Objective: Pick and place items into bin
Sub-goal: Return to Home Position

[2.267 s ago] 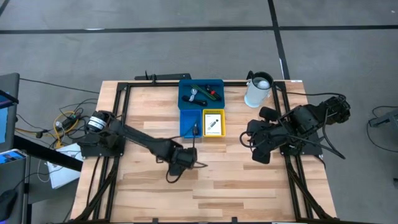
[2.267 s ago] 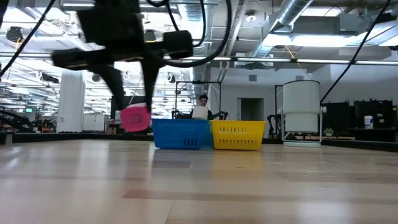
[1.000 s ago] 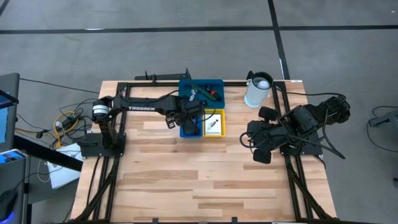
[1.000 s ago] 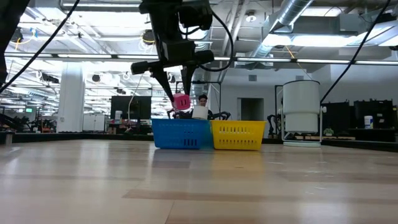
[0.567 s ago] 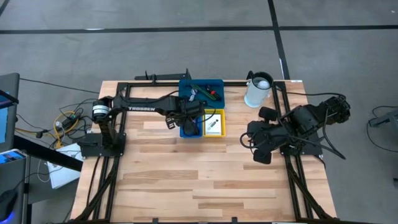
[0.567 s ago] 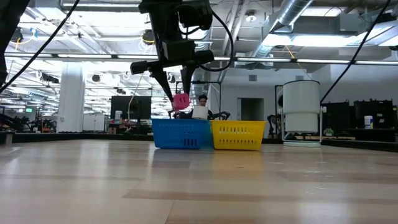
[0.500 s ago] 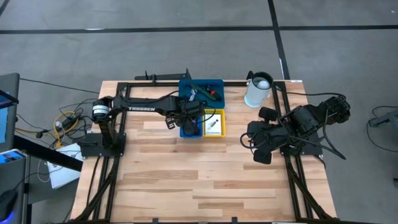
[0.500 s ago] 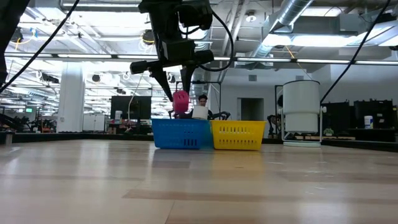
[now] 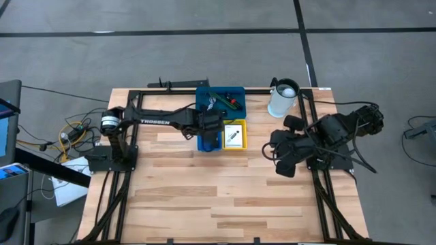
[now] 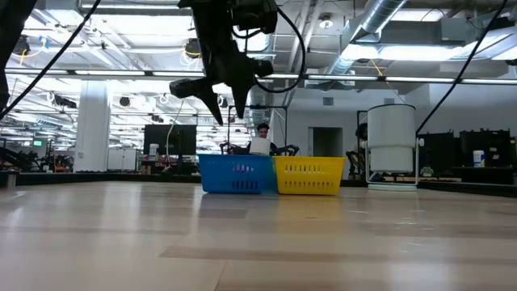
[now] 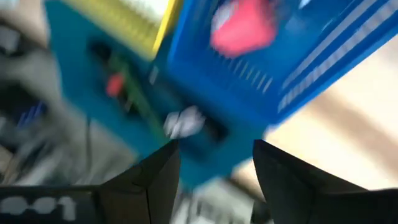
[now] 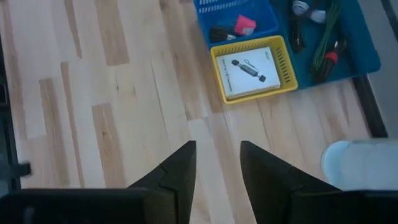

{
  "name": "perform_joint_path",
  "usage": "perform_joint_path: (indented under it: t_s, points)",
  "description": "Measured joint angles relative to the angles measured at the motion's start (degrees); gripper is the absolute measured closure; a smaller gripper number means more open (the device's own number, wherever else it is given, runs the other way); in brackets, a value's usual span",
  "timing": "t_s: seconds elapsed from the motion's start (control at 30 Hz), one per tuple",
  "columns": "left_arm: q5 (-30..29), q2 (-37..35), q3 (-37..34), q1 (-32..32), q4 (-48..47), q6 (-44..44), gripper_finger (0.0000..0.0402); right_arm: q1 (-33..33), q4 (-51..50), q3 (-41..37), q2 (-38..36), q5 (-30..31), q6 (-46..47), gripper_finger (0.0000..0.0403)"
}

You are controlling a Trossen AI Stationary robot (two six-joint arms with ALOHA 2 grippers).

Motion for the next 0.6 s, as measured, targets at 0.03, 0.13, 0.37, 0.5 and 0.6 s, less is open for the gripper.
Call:
perform_joint_path:
  t_s: [0.03,0.13,0.37,0.5,0.6]
  points:
    - [-3.9,0.0,0.0,-0.4,0.0,-1.4,0.0209,0.0,0.0,0.0,0.0,0.0,1.1,0.0285]
    - [-15.4,0.0,0.0,-1.7,-1.7,-6.1,0.0209,0.0,0.3,0.0,0.0,0.0,6.0,0.0285]
    - [-23.7,-2.2,0.0,-4.6,-10.9,-22.1,0.0209,0.5,3.2,0.0,0.0,0.1,11.5,0.0285]
    - [-13.8,-6.5,0.0,-6.8,-15.5,-37.2,0.0209,1.2,4.2,0.0,0.0,-0.3,10.7,0.0285]
    - [-2.2,-11.2,0.0,-8.2,-16.3,-47.2,0.0209,1.2,8.2,-0.1,-0.6,-0.5,6.9,0.0285]
